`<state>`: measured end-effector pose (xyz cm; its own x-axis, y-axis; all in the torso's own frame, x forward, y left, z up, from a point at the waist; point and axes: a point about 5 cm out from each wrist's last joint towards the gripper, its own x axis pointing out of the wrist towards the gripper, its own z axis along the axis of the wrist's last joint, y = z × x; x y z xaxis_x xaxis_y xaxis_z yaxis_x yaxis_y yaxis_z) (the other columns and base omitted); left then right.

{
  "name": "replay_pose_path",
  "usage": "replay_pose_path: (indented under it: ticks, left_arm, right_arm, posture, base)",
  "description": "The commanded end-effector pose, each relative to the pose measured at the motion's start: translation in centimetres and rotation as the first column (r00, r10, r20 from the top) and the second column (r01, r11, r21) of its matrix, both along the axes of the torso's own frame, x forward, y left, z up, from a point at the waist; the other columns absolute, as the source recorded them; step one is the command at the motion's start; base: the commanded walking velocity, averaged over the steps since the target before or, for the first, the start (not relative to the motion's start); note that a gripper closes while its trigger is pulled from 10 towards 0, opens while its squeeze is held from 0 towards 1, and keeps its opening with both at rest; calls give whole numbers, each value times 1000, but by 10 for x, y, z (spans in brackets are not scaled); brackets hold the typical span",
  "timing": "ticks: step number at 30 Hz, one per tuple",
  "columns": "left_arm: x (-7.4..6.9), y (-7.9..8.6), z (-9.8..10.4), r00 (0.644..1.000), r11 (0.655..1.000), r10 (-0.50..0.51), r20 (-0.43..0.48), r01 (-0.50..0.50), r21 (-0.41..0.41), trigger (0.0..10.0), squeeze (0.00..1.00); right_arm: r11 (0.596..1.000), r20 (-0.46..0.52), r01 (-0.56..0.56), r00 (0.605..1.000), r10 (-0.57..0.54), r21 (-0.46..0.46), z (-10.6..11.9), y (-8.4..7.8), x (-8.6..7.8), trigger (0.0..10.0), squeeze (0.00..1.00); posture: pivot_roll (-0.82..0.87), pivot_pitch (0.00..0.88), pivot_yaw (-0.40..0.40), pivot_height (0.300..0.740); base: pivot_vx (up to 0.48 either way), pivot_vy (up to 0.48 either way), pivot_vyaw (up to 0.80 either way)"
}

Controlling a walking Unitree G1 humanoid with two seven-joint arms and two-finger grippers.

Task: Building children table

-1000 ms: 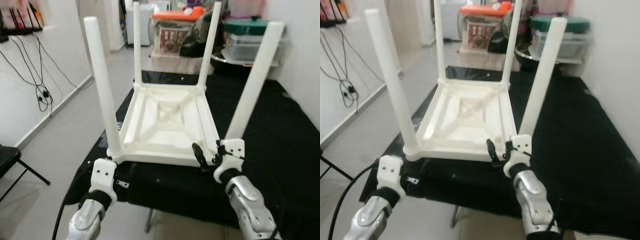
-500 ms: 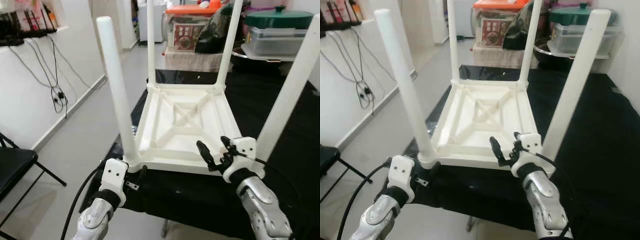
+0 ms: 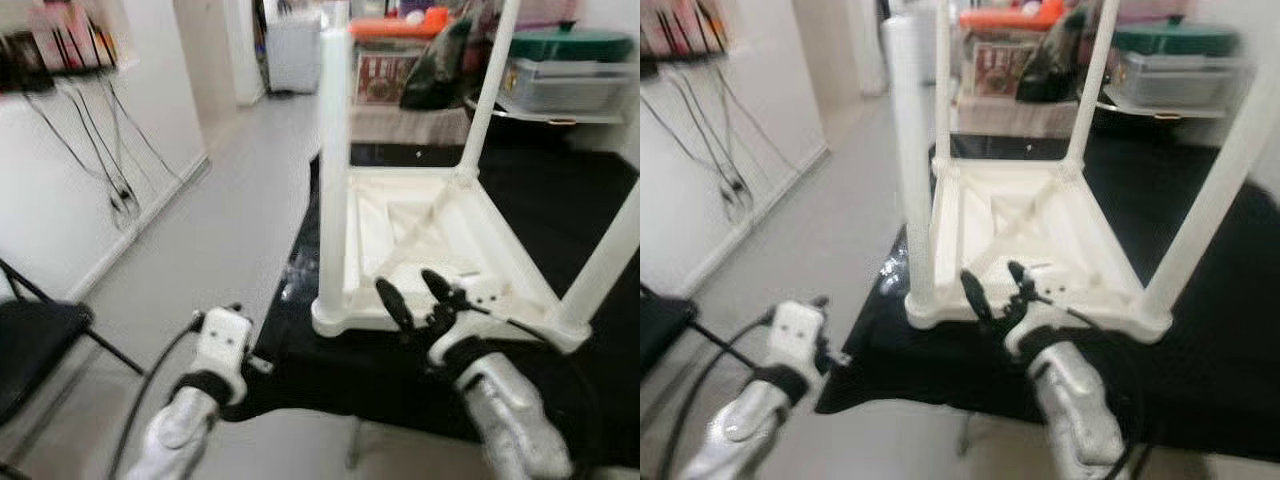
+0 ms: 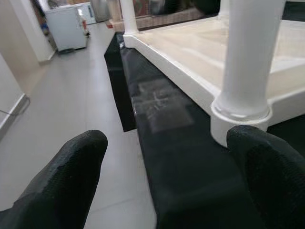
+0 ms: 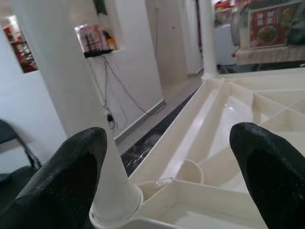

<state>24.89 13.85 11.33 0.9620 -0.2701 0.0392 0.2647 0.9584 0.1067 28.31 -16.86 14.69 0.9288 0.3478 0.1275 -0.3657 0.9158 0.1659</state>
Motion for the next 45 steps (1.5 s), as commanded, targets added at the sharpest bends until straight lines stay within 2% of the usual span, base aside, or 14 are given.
replay_pose_path:
  ticks: [1, 10, 15, 20, 22, 29, 30, 32, 33, 35, 40, 42, 43, 45]
  left_arm:
    - [2, -3, 3, 1000, 1000, -16, 14, 16, 12, 10000, 0]
    - [12, 0, 12, 998, 1000, -1, 56, 0, 26, 10000, 0]
    - [17, 4, 20, 996, 999, 24, 91, -27, 28, 10000, 0]
    - [18, 5, 25, 993, 999, 40, 110, -43, 25, 10000, 0]
    - [19, 5, 27, 992, 999, 45, 118, -48, 22, 10000, 0]
    - [18, 5, 31, 988, 997, 64, 140, -69, 32, 10000, 0]
    - [17, 9, 33, 983, 994, 100, 153, -107, 36, 10000, 0]
    - [16, 12, 34, 979, 990, 125, 162, -133, 39, 10000, 0]
    - [15, 16, 35, 974, 987, 151, 168, -159, 38, 10000, 0]
    - [7, 19, 33, 971, 982, 178, 161, -185, 33, 10000, 0]
    - [0, 19, 28, 974, 983, 175, 142, -181, 34, 10000, 0]
    - [-9, 15, 20, 982, 986, 155, 110, -160, 40, 10000, 0]
    - [-17, 12, 14, 986, 988, 143, 84, -147, 40, 10000, 0]
    - [-19, 11, 12, 987, 988, 143, 78, -146, 40, 10000, 0]
  right_arm:
    - [999, 6, 33, 999, -33, 16, 5, -9, 0, 10000, 0]
    - [995, 108, 67, 991, -75, 79, 39, -18, 10, 10000, 0]
    - [996, 244, 31, 969, -51, 83, 79, -21, 18, 10000, 0]
    - [999, 311, 41, 949, -47, 24, 107, -24, 29, 10000, 0]
    - [999, 323, 52, 945, -43, -17, 120, -26, 43, 10000, 0]
    - [988, 336, 75, 942, -24, -139, 136, -23, 65, 10000, 0]
    - [984, 347, 107, 936, -52, -141, 143, -28, 72, 10000, 529]
    - [982, 356, 127, 932, -71, -138, 148, -31, 76, 10000, 529]
    - [981, 365, 144, 927, -88, -130, 154, -37, 79, 10000, 1000]
    - [983, 394, 153, 913, -103, -97, 167, -46, 83, 10000, 1000]
    - [987, 425, 139, 900, -94, -76, 177, -51, 83, 10000, 1000]
    - [996, 469, 47, 883, -8, -71, 185, -47, 77, 10000, 1000]
    - [997, 512, -38, 856, 70, -72, 191, -43, 67, 10000, 1000]
    - [996, 525, -58, 846, 89, -74, 192, -43, 65, 10000, 1000]
  posture:
    - [52, 0, -4, 740]
    - [47, 0, -7, 740]
    - [50, 0, -9, 740]
    - [52, 0, -10, 740]
    - [53, 0, -9, 740]
    - [87, 0, -31, 740]
    - [96, 0, -35, 740]
    - [100, 0, -36, 740]
    - [114, 0, -46, 740]
    - [124, 0, -50, 740]
    - [141, 0, -56, 740]
    - [141, 0, -56, 740]
    - [150, 0, -53, 740]
    - [150, 0, -53, 740]
  base:
    - [0, 0, -800]
    - [0, 0, -800]
    - [0, 0, -640]
    - [0, 0, 0]
    - [0, 0, 0]
    - [0, 0, 0]
    - [0, 0, 0]
    - [0, 0, 0]
    - [0, 0, 0]
    - [0, 0, 0]
    - [0, 0, 0]
    - [0, 0, 0]
    - [0, 0, 0]
    - [0, 0, 0]
